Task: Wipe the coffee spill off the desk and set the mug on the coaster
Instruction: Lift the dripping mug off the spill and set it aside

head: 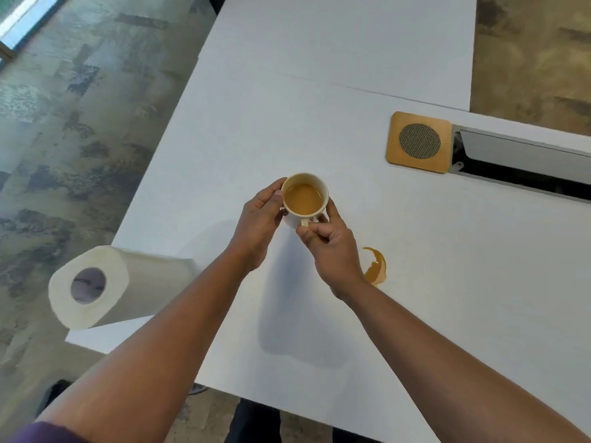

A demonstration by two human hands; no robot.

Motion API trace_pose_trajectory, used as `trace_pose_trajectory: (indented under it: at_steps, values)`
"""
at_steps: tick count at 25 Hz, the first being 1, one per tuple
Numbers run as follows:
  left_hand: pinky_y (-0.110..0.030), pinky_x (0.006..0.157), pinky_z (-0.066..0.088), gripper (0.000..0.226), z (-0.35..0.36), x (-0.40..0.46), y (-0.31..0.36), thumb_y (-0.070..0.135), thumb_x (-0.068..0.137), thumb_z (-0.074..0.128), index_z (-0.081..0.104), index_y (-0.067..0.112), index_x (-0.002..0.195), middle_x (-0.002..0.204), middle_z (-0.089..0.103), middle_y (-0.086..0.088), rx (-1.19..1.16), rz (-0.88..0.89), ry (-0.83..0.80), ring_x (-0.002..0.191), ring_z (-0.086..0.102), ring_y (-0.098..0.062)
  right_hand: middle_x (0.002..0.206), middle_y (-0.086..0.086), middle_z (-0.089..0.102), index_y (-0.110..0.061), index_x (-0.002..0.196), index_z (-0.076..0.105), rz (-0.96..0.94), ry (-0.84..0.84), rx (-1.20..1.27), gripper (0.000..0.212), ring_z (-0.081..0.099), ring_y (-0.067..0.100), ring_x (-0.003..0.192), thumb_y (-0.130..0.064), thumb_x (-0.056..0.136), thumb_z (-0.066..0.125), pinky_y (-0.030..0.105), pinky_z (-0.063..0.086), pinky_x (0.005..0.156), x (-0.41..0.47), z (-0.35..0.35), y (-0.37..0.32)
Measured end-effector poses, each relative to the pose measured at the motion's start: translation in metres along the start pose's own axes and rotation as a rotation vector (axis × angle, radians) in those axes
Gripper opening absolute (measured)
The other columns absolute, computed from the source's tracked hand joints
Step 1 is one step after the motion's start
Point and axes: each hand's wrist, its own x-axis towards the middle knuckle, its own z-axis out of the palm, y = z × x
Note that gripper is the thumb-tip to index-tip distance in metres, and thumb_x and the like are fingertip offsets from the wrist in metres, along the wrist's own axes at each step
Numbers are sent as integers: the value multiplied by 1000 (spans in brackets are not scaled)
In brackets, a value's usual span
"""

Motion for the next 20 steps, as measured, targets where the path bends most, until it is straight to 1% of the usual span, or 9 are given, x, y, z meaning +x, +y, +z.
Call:
trace_pose_trajectory:
  at_steps: [2, 3, 6, 8, 10, 12, 15, 18, 20]
  values:
    - [-36, 107, 49, 27, -9, 21, 3, 19, 108, 48, 70, 27, 121, 124, 73, 2, -12, 18, 75, 123, 63, -21, 164, -20, 26, -27, 103, 77, -4, 2, -13, 12, 48, 9, 139, -24, 96, 68, 40, 48, 109, 24, 13, -5]
    - [-37, 106, 49, 26, -13, 32, 5, 19, 108, 48, 70, 26, 119, 122, 73, 2, -17, 35, 110, 120, 63, -22, 164, -20, 26, -27, 103, 77, -6, 1, -13, 12, 47, 9, 140, -24, 96, 68, 41, 48, 109, 36, 19, -7]
    - [-35, 100, 49, 19, -22, 62, 7, 20, 107, 48, 65, 24, 113, 112, 69, 3, -17, 57, 222, 105, 61, -15, 164, -19, 25, -26, 99, 77, -6, -12, -2, 10, 45, 9, 141, -24, 95, 69, 41, 47, 111, 68, 33, -12]
    - [-31, 96, 48, 18, -29, 78, 7, 22, 106, 48, 64, 24, 114, 112, 67, 4, -15, 62, 287, 104, 59, -12, 165, -19, 26, -23, 97, 77, -18, -21, -3, 9, 45, 9, 141, -22, 95, 69, 41, 46, 111, 87, 42, -13]
    - [-30, 95, 48, 19, -37, 92, 6, 22, 107, 48, 65, 24, 115, 113, 68, 4, -24, 63, 331, 106, 59, -12, 165, -18, 26, -21, 96, 77, -27, -31, -12, 9, 45, 10, 141, -22, 94, 69, 40, 46, 111, 103, 50, -13]
    - [-32, 99, 48, 20, -45, 101, 5, 23, 106, 49, 66, 23, 118, 115, 69, 3, -36, 61, 355, 108, 59, -13, 165, -16, 26, -27, 90, 75, -23, -38, -20, 9, 46, 12, 141, -23, 94, 69, 41, 46, 111, 114, 59, -14]
    - [-34, 100, 46, 20, -54, 113, 1, 23, 106, 51, 68, 25, 117, 114, 69, 4, -55, 60, 370, 107, 58, -13, 165, -14, 26, -36, 80, 71, -21, -27, -25, 18, 46, 14, 141, -25, 94, 69, 41, 45, 111, 127, 70, -12]
    - [-31, 92, 47, 21, -58, 120, -6, 21, 105, 51, 67, 25, 117, 111, 68, 4, -79, 64, 371, 101, 56, -14, 165, -14, 27, -35, 76, 71, -11, -6, -15, 20, 48, 13, 139, -25, 94, 70, 41, 46, 110, 133, 78, -9]
    - [-32, 93, 48, 21, -59, 121, -10, 20, 105, 50, 68, 25, 116, 111, 68, 4, -100, 69, 367, 103, 57, -15, 165, -14, 27, -34, 75, 70, -10, 0, -18, 21, 49, 13, 138, -25, 94, 70, 40, 47, 110, 133, 81, -7]
